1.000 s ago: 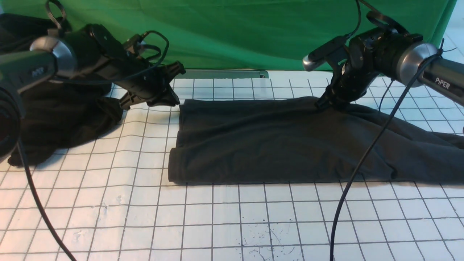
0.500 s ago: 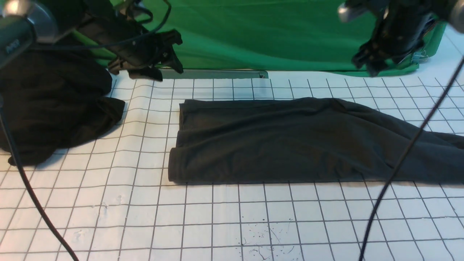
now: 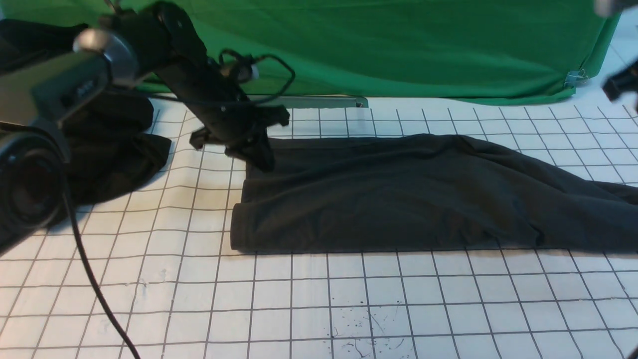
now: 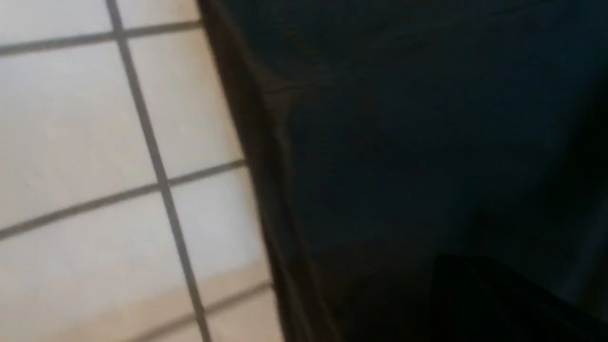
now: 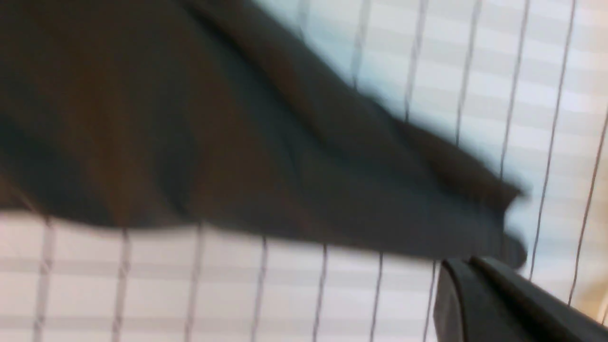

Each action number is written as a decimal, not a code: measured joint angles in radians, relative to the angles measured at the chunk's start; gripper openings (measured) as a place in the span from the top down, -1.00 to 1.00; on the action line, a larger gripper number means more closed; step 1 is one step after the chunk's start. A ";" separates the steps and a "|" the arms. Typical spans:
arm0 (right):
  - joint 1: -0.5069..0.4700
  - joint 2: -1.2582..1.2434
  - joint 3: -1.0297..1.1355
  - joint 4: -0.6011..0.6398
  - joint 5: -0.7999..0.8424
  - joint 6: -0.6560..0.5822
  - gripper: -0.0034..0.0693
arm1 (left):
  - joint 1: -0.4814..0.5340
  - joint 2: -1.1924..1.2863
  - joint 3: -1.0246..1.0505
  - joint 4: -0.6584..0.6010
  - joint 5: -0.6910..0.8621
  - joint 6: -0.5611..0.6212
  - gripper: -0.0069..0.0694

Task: Fold a long-sleeved shirt over a white checkered tablecloth.
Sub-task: 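Pull the folded dark garment lengthwise by its ends to straighten it flat on the table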

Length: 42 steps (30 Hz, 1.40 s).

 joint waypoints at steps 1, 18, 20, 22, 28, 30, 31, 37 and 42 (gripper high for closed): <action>-0.022 -0.014 0.045 0.000 -0.002 0.001 0.92 | -0.001 0.022 0.000 0.003 -0.018 0.001 0.82; -0.342 0.006 0.302 0.162 -0.329 -0.013 0.47 | 0.003 0.044 -0.297 0.170 -0.206 -0.054 0.81; -0.355 0.037 0.302 0.168 -0.370 -0.013 0.31 | 0.003 0.033 -0.336 0.154 -0.162 -0.054 0.81; -0.369 0.074 0.302 0.172 -0.415 -0.003 0.14 | 0.003 0.023 -0.377 0.141 -0.111 -0.054 0.81; -0.420 0.212 0.302 0.174 -0.503 0.006 -0.11 | 0.003 0.019 -0.419 0.105 -0.004 -0.054 0.81; -0.424 0.234 0.302 0.174 -0.503 0.006 -0.11 | 0.003 0.021 -0.419 0.102 -0.002 -0.054 0.81; -0.426 0.262 0.302 0.174 -0.497 0.006 -0.11 | 0.003 0.023 -0.419 0.101 0.002 -0.054 0.81; -0.426 0.283 0.301 0.167 -0.437 0.002 -0.12 | 0.003 0.026 -0.419 0.089 0.006 -0.054 0.81; -0.427 0.278 0.212 0.127 -0.273 0.002 -0.19 | 0.003 0.026 -0.419 0.080 0.021 -0.054 0.81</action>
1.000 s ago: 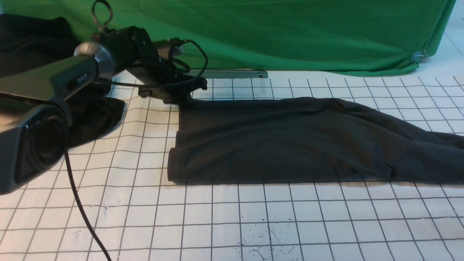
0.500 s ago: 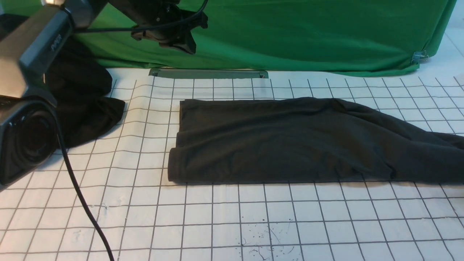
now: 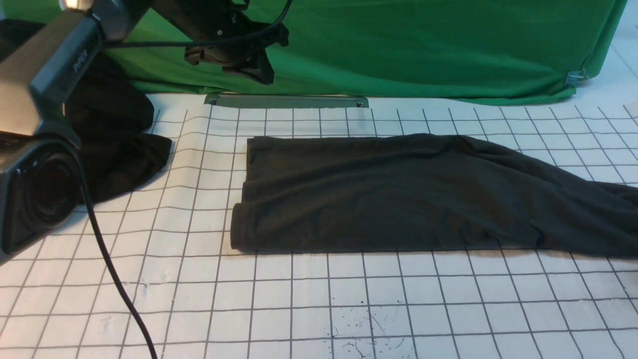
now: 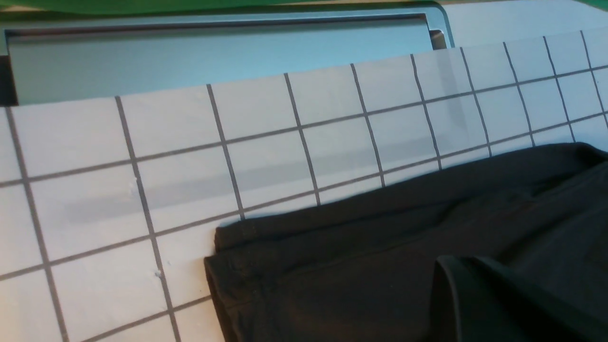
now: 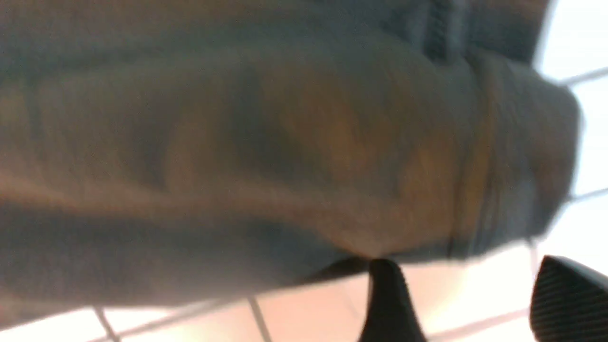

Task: Fold a long-sleeved shirt over a white checkered tablecloth.
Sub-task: 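Pull the folded dark garment lengthwise by its ends to straighten it flat on the table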

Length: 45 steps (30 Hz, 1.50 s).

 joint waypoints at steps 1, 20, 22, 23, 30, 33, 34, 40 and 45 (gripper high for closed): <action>0.000 -0.006 -0.024 -0.002 0.024 0.000 -0.21 | 0.000 0.000 0.000 -0.003 0.004 0.000 0.81; 0.000 0.119 -0.107 0.058 -0.090 0.000 -0.03 | 0.000 0.000 -0.001 -0.008 -0.009 0.015 0.81; 0.000 0.124 -0.107 0.058 -0.090 0.000 0.04 | 0.000 0.000 -0.001 -0.008 -0.010 0.015 0.81; 0.000 0.124 -0.107 0.058 -0.090 -0.002 0.14 | 0.000 0.000 -0.001 -0.008 -0.011 0.015 0.81; 0.001 0.108 -0.107 0.058 -0.035 -0.035 0.78 | 0.000 0.000 -0.001 -0.012 -0.002 0.019 0.81; 0.001 0.065 -0.107 0.058 0.000 -0.039 0.79 | 0.000 0.000 -0.001 -0.015 0.007 0.019 0.81; 0.001 0.043 -0.107 0.058 0.003 -0.039 0.79 | 0.000 0.000 -0.001 -0.016 0.009 0.019 0.81; 0.002 -0.053 -0.108 0.058 -0.083 -0.056 0.79 | 0.000 0.000 -0.001 -0.017 0.018 0.007 0.81; 0.002 -0.043 -0.077 0.058 -0.263 -0.081 0.76 | 0.000 0.000 -0.001 -0.021 0.023 0.000 0.81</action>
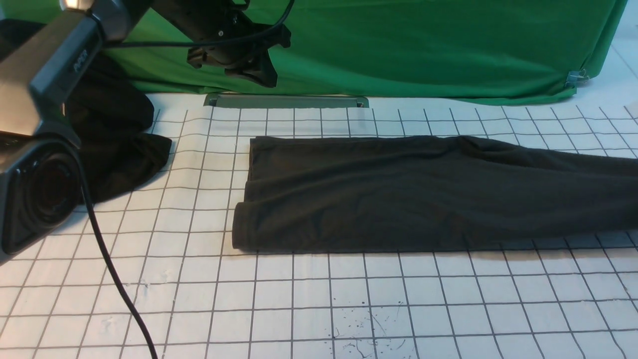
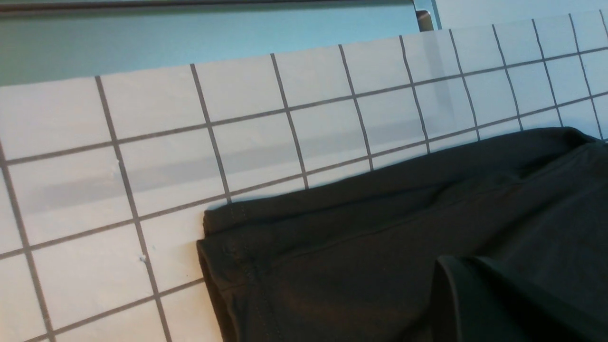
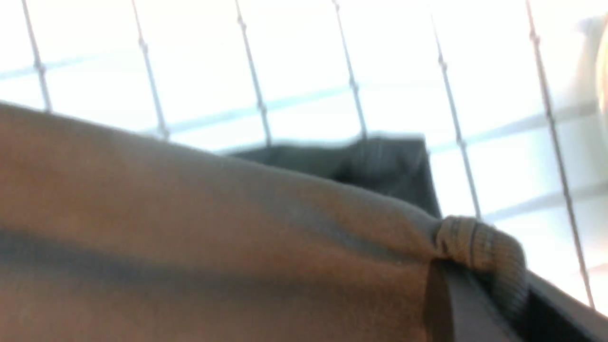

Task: Fold a long-sleeved shirt over a white checkered tablecloth.
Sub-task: 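Pull the folded dark garment lengthwise by its ends to straighten it flat on the table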

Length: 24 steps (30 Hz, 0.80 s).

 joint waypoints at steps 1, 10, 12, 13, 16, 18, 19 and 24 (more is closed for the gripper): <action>0.000 0.012 0.016 0.000 -0.048 0.000 0.71 | 0.001 0.000 0.000 -0.001 0.002 0.000 0.81; 0.000 0.111 0.038 -0.023 -0.149 0.068 -0.39 | 0.001 0.000 0.000 -0.001 0.020 0.000 0.81; 0.000 0.103 -0.007 -0.058 -0.076 0.115 -0.51 | 0.001 0.000 0.000 -0.001 0.026 0.000 0.81; 0.000 0.101 -0.018 -0.060 -0.069 0.117 -0.52 | 0.001 0.000 0.000 -0.002 0.026 0.000 0.81; 0.000 0.079 -0.107 -0.081 0.077 0.139 -0.55 | 0.001 0.000 0.000 -0.002 0.033 0.000 0.81; -0.001 0.062 -0.180 -0.085 0.191 0.152 -0.55 | 0.001 0.000 0.000 -0.002 0.040 0.000 0.81; -0.001 0.057 -0.184 -0.085 0.213 0.152 -0.56 | 0.001 0.000 0.000 -0.004 0.044 0.000 0.81; -0.001 0.075 -0.146 -0.047 0.210 0.152 -0.67 | 0.001 0.000 0.000 -0.009 0.048 0.000 0.81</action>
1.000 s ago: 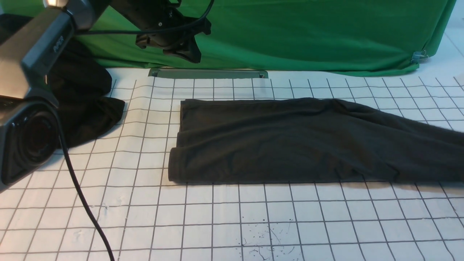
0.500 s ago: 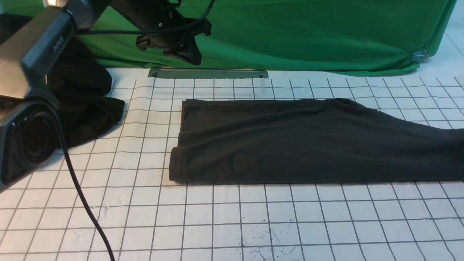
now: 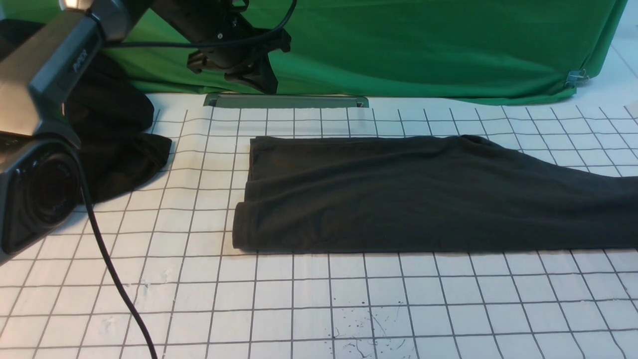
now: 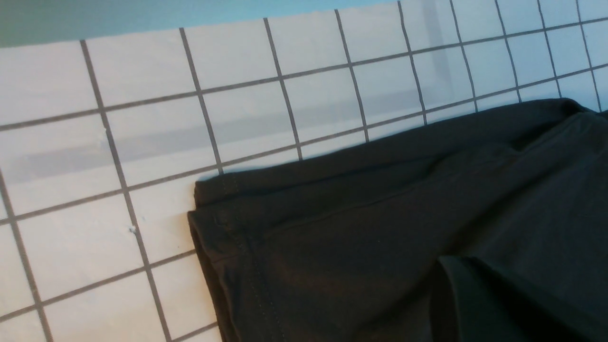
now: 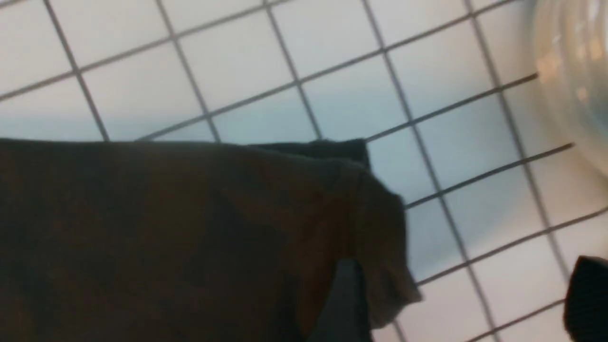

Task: Fold a long-sleeved shirt over a white checkered tablecloth.
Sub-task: 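Pull the folded dark garment lengthwise by its ends to straighten it flat on the table, then fold the right end of the dark garment over onto its left end with the right gripper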

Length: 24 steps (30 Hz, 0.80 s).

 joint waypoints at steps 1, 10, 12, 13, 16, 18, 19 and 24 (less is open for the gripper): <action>0.000 0.012 0.016 0.011 -0.013 0.000 -0.69 | 0.000 0.000 0.000 0.000 0.000 0.000 0.81; -0.001 0.150 0.063 0.047 -0.093 -0.024 -0.70 | 0.000 0.000 0.000 -0.007 0.010 0.000 0.81; -0.001 0.151 0.063 0.047 -0.096 -0.043 -0.56 | 0.000 0.000 0.000 -0.007 0.017 0.000 0.81; 0.000 0.151 0.063 0.056 -0.096 -0.050 -0.34 | 0.000 0.000 0.000 -0.007 0.021 0.000 0.81; 0.001 0.151 0.063 0.065 -0.095 -0.068 0.27 | 0.000 -0.001 -0.001 -0.007 0.030 0.000 0.81; 0.000 0.140 0.063 0.064 -0.081 -0.091 0.67 | 0.000 -0.014 0.000 -0.006 0.032 0.000 0.81; 0.000 0.133 0.062 0.063 -0.068 -0.100 0.77 | 0.000 -0.025 0.000 -0.005 0.032 0.000 0.81; -0.016 0.070 0.018 0.060 0.011 -0.108 0.87 | 0.000 -0.097 0.001 0.013 0.033 0.000 0.81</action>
